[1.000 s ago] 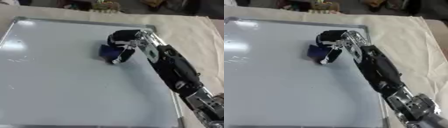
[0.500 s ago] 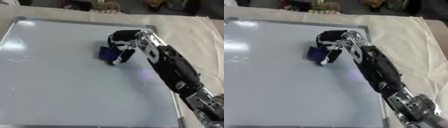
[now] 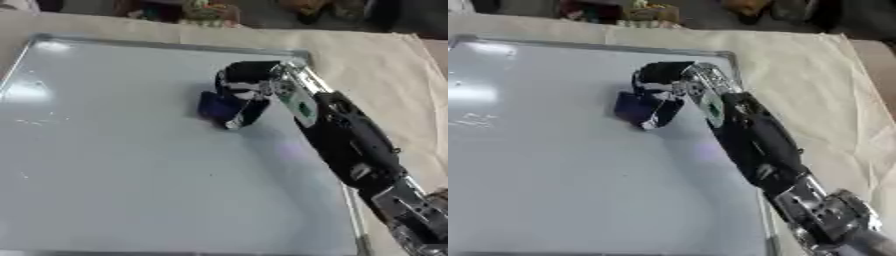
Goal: Wipe the whiteboard clean with a brush.
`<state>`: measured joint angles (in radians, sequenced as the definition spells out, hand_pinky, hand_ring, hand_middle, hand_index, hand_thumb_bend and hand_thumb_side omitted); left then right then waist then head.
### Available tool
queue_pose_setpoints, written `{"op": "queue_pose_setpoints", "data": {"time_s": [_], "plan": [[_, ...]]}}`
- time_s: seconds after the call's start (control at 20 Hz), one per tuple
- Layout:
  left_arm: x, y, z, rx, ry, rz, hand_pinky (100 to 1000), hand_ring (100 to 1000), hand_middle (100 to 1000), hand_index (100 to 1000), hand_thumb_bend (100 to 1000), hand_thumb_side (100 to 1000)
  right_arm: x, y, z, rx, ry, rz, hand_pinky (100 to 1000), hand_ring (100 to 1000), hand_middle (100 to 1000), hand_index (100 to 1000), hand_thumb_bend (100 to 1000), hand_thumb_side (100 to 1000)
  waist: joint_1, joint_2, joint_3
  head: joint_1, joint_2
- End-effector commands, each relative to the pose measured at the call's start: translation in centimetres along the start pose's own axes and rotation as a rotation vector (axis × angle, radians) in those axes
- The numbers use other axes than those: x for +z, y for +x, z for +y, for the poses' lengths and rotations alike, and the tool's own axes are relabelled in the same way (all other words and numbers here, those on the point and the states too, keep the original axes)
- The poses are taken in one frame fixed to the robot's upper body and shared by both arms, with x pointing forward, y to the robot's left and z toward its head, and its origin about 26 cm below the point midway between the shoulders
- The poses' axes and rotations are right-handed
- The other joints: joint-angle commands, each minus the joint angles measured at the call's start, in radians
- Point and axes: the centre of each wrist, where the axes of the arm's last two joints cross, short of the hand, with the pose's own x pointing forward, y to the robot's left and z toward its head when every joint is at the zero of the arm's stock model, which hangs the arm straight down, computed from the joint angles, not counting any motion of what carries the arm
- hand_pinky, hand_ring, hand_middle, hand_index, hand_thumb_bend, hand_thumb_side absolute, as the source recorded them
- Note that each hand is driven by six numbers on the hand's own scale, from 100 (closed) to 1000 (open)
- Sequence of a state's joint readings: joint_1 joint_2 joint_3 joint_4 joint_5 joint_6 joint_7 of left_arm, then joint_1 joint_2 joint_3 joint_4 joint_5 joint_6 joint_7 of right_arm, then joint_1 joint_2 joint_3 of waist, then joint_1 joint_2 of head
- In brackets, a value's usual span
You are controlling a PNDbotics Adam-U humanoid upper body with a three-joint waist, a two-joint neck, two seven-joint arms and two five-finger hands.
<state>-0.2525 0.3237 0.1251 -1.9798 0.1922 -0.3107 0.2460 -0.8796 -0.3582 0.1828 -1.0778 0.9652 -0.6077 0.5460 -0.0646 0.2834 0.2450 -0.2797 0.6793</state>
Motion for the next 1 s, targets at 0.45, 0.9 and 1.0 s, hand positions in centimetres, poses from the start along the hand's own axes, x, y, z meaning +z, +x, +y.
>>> {"op": "queue_pose_setpoints", "data": {"time_s": [0.45, 0.9, 1.0], "plan": [[-0.5, 0.6, -0.1, 0.002, -0.004, -0.027, 326, 396, 452, 490, 100, 862, 0.4, -0.7, -0.4, 0.024, 0.037, 0.003, 520, 514, 268, 288, 100, 141, 0.007, -0.016, -0.001, -0.002, -0.01], [-0.4, 0.6, -0.1, 0.003, -0.005, -0.029, 326, 396, 453, 490, 100, 859, 1.0, -1.4, -0.3, -0.022, 0.001, 0.069, 497, 487, 227, 286, 100, 181, 0.011, -0.015, 0.002, -0.001, -0.011], [-0.4, 0.6, -0.1, 0.003, -0.004, -0.03, 327, 396, 453, 490, 100, 858, 1.1, -1.6, -0.1, -0.03, -0.003, 0.084, 494, 483, 223, 284, 100, 192, 0.013, -0.016, 0.002, 0.001, -0.009]]}}
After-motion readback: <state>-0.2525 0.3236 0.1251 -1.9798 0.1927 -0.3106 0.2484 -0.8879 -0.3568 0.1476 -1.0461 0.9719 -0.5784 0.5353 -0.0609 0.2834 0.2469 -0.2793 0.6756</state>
